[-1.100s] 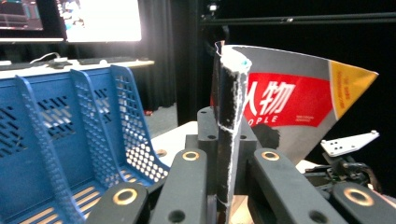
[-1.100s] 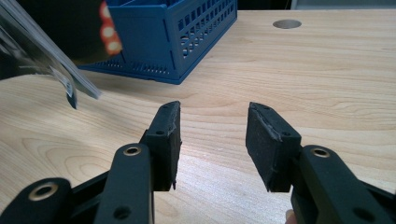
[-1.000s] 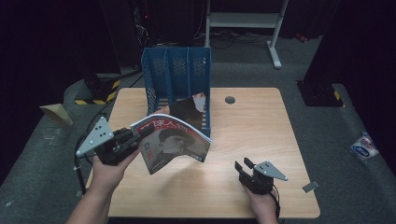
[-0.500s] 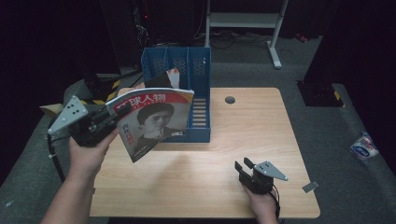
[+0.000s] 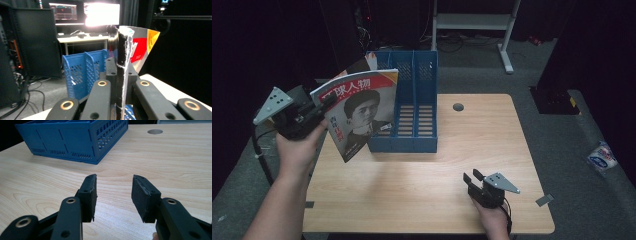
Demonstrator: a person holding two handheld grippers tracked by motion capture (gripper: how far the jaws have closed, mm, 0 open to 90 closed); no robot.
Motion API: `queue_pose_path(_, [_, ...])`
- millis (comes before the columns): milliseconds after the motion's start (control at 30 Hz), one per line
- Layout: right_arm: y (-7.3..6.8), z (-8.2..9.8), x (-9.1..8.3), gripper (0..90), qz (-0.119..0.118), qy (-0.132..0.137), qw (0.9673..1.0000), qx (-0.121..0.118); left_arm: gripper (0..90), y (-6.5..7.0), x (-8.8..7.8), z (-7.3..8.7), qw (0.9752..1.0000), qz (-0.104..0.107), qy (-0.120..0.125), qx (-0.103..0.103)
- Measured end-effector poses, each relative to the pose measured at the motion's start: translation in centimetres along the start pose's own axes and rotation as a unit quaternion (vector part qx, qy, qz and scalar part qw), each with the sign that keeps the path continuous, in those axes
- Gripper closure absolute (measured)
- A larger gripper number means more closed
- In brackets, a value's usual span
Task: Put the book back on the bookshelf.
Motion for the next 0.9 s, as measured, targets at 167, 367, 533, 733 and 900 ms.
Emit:
queue_pose_path(167, [-0.1,0.0,0.1,55.4,-0.002,-0.001,1.0000,-0.001,86.8,-1.0,0.7,-0.2,0.9998,-0.019,-0.001,-0.005])
queue_pose_path(367, [-0.1,0.0,-0.1,55.3,-0.003,0.000,1.0000,0.002,86.8,-2.0,2.2,-0.1,0.9992,-0.037,0.002,-0.015])
queue_pose_path(533, [0.0,0.0,-0.2,55.3,-0.007,0.002,1.0000,0.006,86.8,-2.4,3.5,0.0,0.9984,-0.051,0.010,-0.024])
queue_pose_path(733, [-0.1,0.0,-0.1,55.3,-0.012,0.004,0.9999,0.006,86.8,-2.5,5.2,-0.1,0.9973,-0.064,0.014,-0.032])
queue_pose_path(900, [-0.3,-0.1,-0.1,55.4,-0.016,0.004,0.9998,0.006,86.8,-2.3,6.6,-0.1,0.9966,-0.074,0.018,-0.032])
Point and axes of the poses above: each handheld gripper's, and its own axes: x roughly forward along the jaws, z roughly out of its underside, y roughly to its right, the point moved 9 cm from there along x, roughly forward along the jaws, and after that the axes turned 10 degrees about -x, right-handed, at the moved point
